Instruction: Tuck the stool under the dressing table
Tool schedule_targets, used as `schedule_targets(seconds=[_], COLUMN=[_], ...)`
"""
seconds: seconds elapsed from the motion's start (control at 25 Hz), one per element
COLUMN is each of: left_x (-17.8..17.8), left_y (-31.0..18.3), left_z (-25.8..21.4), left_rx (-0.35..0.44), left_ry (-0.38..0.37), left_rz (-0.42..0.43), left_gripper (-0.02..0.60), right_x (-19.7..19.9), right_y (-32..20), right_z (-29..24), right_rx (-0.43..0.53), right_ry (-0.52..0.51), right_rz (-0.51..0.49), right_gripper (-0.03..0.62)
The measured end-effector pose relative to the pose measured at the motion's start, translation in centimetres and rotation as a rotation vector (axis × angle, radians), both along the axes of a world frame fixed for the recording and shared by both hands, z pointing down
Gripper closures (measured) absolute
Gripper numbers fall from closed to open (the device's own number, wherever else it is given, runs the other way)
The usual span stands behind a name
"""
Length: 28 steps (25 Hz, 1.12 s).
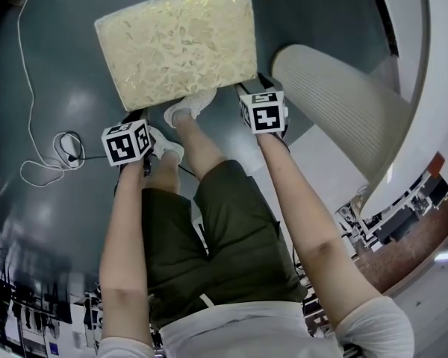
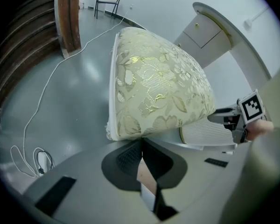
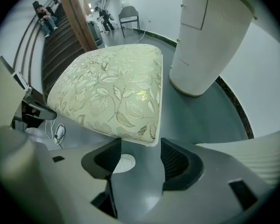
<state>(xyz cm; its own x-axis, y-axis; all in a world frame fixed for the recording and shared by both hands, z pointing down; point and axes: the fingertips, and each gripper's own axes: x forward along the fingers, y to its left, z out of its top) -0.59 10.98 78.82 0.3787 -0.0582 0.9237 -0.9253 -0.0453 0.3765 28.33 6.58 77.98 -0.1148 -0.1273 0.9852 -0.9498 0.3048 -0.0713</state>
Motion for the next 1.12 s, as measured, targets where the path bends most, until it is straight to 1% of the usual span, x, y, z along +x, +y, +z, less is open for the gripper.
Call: schedule_targets(seconds=[0.16, 0.32, 0.44, 0.52, 0.64, 0.76, 0.92, 1.04, 1.12], left_x=[-0.3, 0.5, 0.9, 0.2, -1.4, -3.2, -5.9, -7.7, -8.4], left_y=[0.4, 0.6, 0.5, 0.7, 1.1, 1.1, -0.8, -3.2, -4.9], left_z=[0.2, -0.1, -0.3, -0.6, -0.9, -1.0, -1.1, -1.0, -1.0], left_rx=[-0.010, -0.014, -0.018, -0.032, -0.063, -0.086, -0.071, -0.055, -0.042], left_ry=[-0.022, -0.010, -0.013, -0.032, -0.033, -0.036, -0.070, -0.084, -0.080], left_rz=[0.019, 0.051, 0.134, 0.214, 0.311, 0.375, 0.438, 0.482, 0.533], left_gripper=[0.577, 0.577, 0.577, 0.577, 0.577, 0.577, 0.577, 0.575, 0.577], right_x=[0.1, 0.2, 0.4, 0.1, -0.8, -2.2, -4.9, -8.0, -10.5], right_y=[-0.5, -0.7, -0.7, -0.4, 1.1, 2.0, 3.9, 5.1, 5.5], right_z=[0.4, 0.3, 0.2, 0.0, -0.2, -0.8, -1.1, -1.0, -1.0], right_rx=[0.007, 0.004, 0.028, 0.042, 0.022, 0.016, -0.005, -0.030, -0.043], right_ry=[-0.012, -0.007, -0.009, -0.026, -0.057, -0.081, -0.118, -0.146, -0.171], right_rz=[0.016, 0.019, 0.066, 0.126, 0.206, 0.255, 0.308, 0.353, 0.388], right_gripper=[0.315, 0.312, 0.315, 0.328, 0.329, 0.329, 0.329, 0.329, 0.329])
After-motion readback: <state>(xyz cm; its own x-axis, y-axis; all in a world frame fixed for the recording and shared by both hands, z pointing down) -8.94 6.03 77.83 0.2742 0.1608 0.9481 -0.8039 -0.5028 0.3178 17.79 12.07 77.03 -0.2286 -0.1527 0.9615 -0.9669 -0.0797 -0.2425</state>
